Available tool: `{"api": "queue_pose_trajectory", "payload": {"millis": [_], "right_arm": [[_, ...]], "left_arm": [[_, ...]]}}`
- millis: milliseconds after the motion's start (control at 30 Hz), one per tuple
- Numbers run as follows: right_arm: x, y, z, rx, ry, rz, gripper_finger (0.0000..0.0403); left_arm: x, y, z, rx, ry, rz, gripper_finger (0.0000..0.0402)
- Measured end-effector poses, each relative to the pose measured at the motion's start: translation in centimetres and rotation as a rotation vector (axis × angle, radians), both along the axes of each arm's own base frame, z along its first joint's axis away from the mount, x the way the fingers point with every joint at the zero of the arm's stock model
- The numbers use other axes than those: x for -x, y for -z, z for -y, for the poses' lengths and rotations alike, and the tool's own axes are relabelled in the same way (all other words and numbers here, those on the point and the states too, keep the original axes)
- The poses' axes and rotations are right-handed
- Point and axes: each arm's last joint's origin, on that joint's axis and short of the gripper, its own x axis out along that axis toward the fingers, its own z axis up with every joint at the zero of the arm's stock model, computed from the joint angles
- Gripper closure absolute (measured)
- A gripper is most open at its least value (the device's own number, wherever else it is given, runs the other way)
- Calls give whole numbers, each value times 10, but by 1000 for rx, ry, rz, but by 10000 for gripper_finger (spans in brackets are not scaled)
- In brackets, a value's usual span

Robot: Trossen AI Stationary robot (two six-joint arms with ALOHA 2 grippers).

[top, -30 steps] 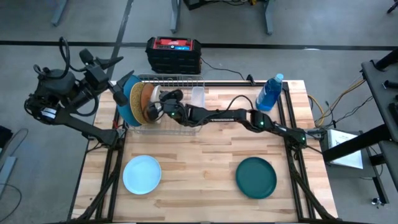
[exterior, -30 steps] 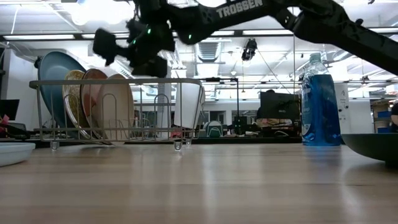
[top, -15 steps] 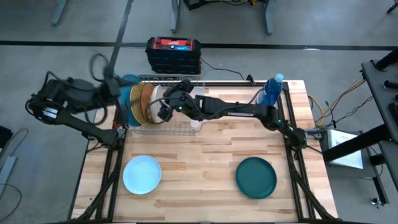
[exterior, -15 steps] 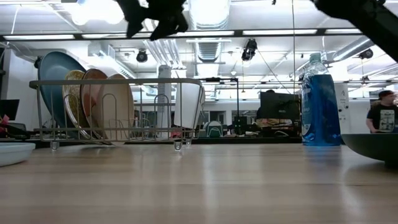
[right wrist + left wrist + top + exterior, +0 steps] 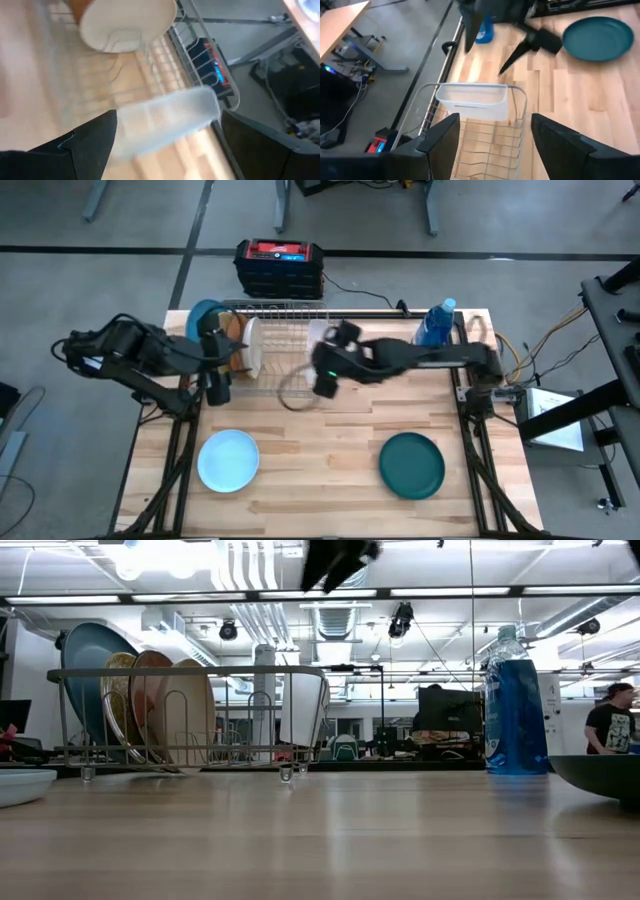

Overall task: Sort dishes
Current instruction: Put the green plate in the dish rack

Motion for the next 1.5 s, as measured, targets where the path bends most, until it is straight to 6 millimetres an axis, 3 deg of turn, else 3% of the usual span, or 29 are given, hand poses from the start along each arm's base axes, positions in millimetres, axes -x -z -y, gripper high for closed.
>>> {"api": "queue_pose_trajectory", "payload": {"millis": [133,300,433,633,767,967,1133,1300,1500], "right_arm": [[45,-4,-23,-41,-14,47,57],[100,8,-51,-131,-10,103,57],[139,27,-69,-239,19,127,57],[178,62,-93,-499,96,103,57],[194,88,-116,-566,86,13,57],[214,112,-155,-518,-70,-31,57],[223,130,-176,-553,-35,-81,57],[224,150,-196,-642,47,-180,57],[212,161,-222,-627,8,-236,57]], "left_arm": [[-3,1,8,4,36,-1,168],[-7,7,22,18,89,13,168],[-12,17,32,5,98,16,169],[-14,30,40,-17,69,22,169],[-16,33,45,11,66,30,169],[-21,38,51,18,69,20,169],[-27,41,53,8,60,9,169],[-30,43,54,-11,55,1,169],[-29,43,54,-11,55,3,169]]}}
